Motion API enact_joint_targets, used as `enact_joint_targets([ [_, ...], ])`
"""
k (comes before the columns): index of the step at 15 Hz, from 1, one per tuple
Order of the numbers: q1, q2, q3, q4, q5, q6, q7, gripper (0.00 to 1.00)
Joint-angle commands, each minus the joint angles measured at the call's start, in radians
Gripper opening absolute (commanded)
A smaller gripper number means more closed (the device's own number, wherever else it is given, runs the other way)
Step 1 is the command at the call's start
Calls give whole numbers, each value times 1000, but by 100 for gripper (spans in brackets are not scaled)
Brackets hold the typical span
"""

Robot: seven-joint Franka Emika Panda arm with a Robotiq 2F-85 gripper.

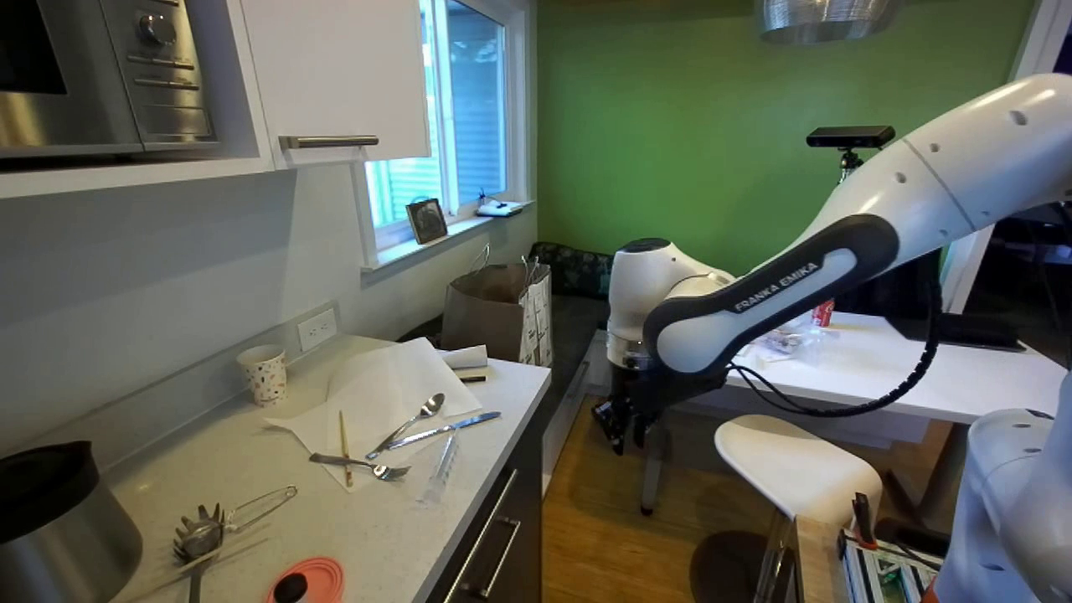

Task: Close the opened cabinet drawer

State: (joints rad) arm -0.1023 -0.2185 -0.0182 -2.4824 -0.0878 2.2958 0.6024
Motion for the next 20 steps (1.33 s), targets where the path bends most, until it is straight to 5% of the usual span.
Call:
enact_joint_targets([
  [1,27,-233,106,-111,-121,-124,32,74],
  [5,108,-440,228,-159,-117,-283,-30,100],
  [8,182,-542,306,-172,-109,-353,-74,100],
  [9,134,-455,288,-123,-95,-328,-44,100],
  [20,132,-462,296,-121,-94,-334,-40,100],
])
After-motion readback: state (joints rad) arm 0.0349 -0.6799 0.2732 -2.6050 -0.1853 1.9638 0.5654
